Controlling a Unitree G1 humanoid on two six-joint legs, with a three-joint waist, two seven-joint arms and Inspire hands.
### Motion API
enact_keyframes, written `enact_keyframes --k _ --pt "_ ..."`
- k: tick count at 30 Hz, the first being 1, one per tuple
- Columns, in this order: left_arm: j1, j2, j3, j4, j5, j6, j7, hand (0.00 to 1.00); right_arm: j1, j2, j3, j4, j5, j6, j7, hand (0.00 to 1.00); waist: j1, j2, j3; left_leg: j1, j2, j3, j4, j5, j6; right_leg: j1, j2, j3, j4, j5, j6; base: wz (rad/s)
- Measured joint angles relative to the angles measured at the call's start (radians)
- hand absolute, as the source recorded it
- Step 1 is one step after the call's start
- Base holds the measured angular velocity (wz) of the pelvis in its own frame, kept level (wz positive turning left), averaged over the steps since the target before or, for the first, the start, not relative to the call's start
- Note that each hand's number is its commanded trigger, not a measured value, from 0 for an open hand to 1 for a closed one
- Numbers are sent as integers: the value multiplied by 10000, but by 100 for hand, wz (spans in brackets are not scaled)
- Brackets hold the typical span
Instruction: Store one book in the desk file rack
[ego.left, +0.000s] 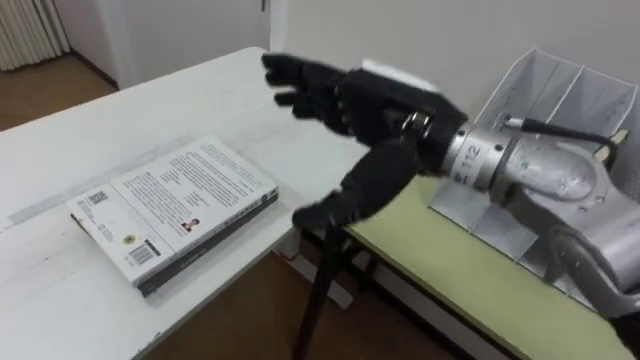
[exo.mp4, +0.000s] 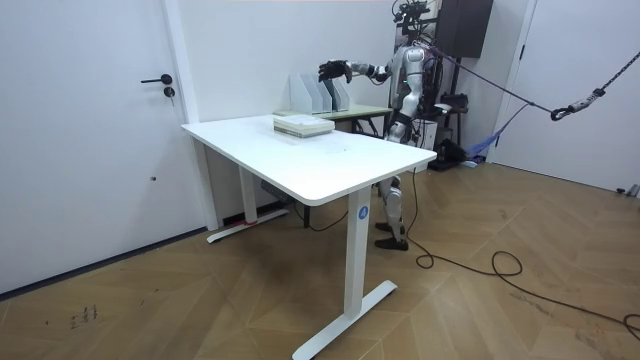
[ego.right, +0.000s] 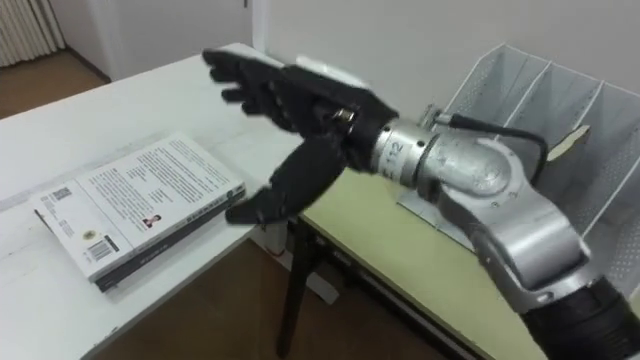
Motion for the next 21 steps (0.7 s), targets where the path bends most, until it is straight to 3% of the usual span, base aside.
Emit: enact_keyframes --k 3,6,7,8,10,11,14,16,21 --pt "-228 17 -337 59 -7 24 -42 0 1195 412 208 1052 -678 186 647 0 253 15 41 -103 -25 -67 10 -9 13 -41 -34 -35 -9 3 6 7" --pt "-277 -23 -432 55 -20 25 -13 0 2414 777 288 2189 -2017 209 856 0 377 139 119 -271 -45 -127 79 -14 25 -163 -57 -86 9 10 18 5" --pt "-306 -115 -474 70 -13 11 58 0 2848 1066 289 2926 -2594 186 837 0 386 222 144 -284 -60 -151 82 -14 28 -171 -67 -99 9 10 19 3" --pt "-309 -213 -505 70 -39 -27 97 0 3285 1348 285 3631 -3303 203 781 0 412 282 100 -296 -66 -151 80 -17 35 -185 -71 -90 9 8 22 0" --pt "-254 -391 -555 89 -153 -136 133 0 4040 1620 255 4387 -4140 154 702 0 365 500 88 -334 -93 -213 59 -20 47 -202 -90 -146 -18 4 36 8" --pt "-184 -517 -574 88 -391 -157 231 0 4465 1754 253 5034 -4526 145 551 0 301 615 10 -394 -112 -270 59 -16 56 -226 -113 -253 -43 -3 50 12" --pt "29 -712 -550 184 -633 -407 337 0 5077 2155 -64 7010 -5124 -59 50 0 154 793 -105 -397 -109 -279 114 -9 53 -184 -108 -283 -141 -8 54 6" --pt "169 -726 -532 279 -744 -569 352 0 5292 2337 -502 8155 -5131 -354 -462 0 26 827 -137 -387 -100 -254 126 -8 50 -107 -112 -375 -175 -10 53 14" --pt "549 -802 102 491 -691 -903 549 0 5693 2879 -2450 10556 -4449 -1161 -1848 0 -397 746 -106 -238 -105 -239 116 -12 41 219 -118 -511 -331 -70 91 14"
